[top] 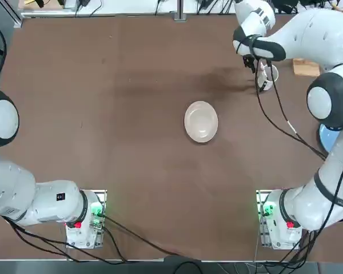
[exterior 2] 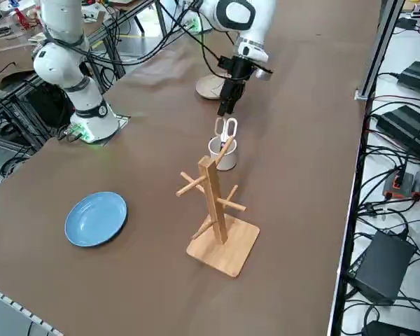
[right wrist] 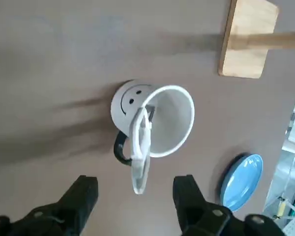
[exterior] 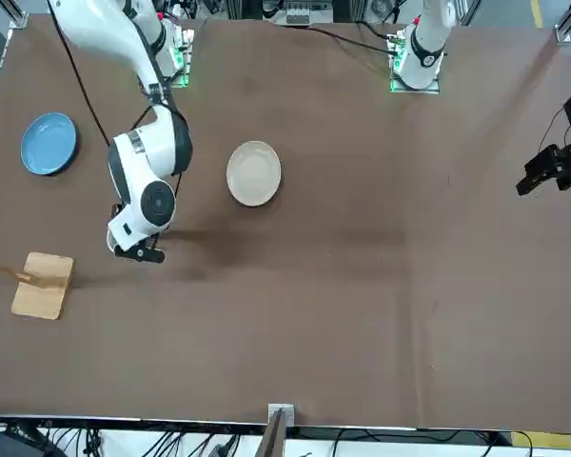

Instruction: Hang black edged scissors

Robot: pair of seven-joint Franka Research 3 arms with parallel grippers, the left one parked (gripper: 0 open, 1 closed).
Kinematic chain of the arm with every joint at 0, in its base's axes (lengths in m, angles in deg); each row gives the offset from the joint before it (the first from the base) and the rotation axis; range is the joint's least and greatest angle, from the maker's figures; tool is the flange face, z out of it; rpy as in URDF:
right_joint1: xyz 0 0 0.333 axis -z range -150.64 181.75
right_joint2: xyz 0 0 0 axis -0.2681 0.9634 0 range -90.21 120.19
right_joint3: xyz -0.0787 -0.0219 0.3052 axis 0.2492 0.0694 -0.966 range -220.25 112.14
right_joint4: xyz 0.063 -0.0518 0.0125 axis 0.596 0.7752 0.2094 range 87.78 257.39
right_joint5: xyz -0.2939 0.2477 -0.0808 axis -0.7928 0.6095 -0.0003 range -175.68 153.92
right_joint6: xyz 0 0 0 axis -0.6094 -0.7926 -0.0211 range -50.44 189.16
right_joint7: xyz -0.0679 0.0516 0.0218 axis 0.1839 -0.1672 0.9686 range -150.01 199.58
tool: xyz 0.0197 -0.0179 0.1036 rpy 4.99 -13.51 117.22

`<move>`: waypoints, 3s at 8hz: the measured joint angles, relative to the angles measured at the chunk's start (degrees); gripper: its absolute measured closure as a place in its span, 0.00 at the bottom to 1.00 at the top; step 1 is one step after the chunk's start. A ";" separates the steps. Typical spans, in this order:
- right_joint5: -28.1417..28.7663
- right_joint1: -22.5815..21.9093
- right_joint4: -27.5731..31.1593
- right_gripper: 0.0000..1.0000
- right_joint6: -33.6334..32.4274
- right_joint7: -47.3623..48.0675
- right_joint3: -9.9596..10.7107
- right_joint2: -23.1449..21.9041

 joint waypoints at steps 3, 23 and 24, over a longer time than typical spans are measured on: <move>-0.89 0.80 2.08 0.22 1.54 0.00 0.22 -0.57; -1.20 1.72 -0.25 0.89 2.61 -0.12 0.33 -2.49; -0.84 1.72 -2.16 0.89 1.01 -0.17 0.31 -3.15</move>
